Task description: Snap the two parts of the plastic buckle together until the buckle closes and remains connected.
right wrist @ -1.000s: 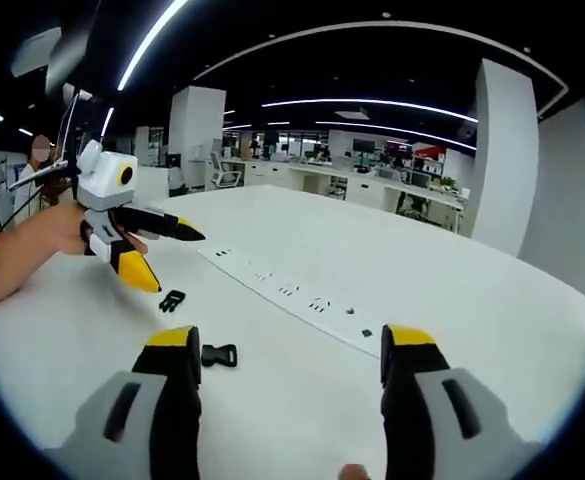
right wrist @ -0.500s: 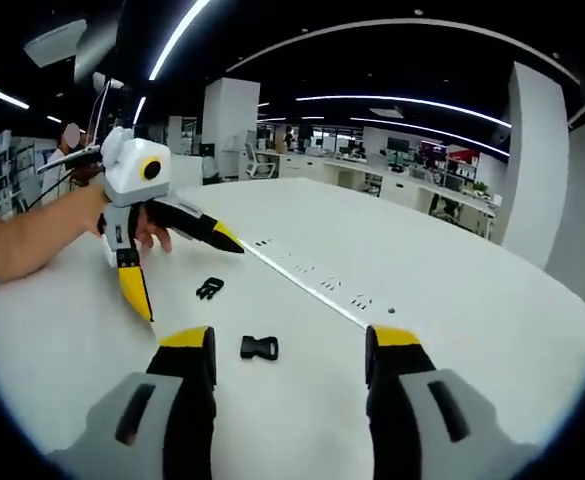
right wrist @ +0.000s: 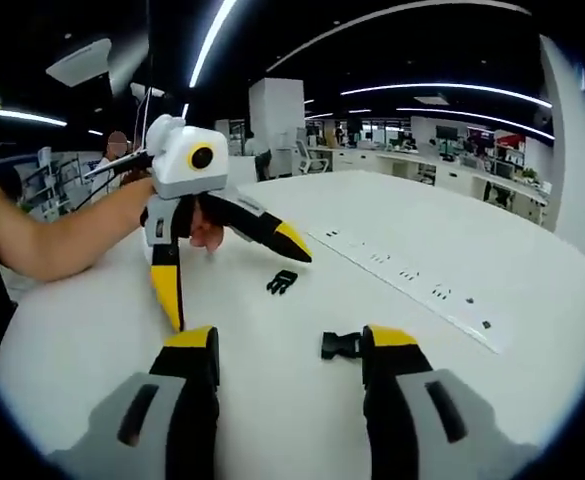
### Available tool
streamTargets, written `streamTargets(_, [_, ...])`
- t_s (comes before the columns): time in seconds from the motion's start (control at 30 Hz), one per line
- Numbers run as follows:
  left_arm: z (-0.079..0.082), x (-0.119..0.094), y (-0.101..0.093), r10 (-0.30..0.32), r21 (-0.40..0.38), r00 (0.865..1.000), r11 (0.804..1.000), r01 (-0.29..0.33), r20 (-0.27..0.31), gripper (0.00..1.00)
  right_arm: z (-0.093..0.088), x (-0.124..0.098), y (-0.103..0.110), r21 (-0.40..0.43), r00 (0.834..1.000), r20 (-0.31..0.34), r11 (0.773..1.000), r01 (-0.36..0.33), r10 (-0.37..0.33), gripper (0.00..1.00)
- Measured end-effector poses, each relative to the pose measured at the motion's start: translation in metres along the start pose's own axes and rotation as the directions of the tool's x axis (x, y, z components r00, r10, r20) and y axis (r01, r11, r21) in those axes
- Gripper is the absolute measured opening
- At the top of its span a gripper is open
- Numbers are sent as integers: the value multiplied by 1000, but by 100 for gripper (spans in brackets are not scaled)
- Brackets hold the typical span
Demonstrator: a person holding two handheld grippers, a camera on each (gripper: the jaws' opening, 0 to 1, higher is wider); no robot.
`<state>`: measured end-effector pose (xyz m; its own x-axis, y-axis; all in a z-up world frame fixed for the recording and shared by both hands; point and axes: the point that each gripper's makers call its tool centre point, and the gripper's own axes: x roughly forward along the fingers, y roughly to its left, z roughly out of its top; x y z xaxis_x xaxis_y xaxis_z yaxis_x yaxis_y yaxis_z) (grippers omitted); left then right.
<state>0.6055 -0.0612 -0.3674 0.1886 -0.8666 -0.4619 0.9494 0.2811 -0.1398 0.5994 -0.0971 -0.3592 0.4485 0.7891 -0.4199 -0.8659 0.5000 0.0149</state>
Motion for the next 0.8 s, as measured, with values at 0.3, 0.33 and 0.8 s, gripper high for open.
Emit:
streamTargets(0.3, [2, -3, -3, -16, -3, 1000, 1000, 16, 1, 86, -6, 1, 2, 9, 1000, -22, 1000, -7, 7, 61])
streamTargets(0.33, [1, -4, -4, -19, -6, 1000, 1000, 19, -1, 85, -7, 1, 2, 9, 1000, -24, 1000, -5, 5, 61])
streamTargets(0.8, [-10, -8, -12, -51, -50, 998, 998, 49, -43, 82, -8, 0, 7, 18, 999, -35, 1000, -21, 22, 64])
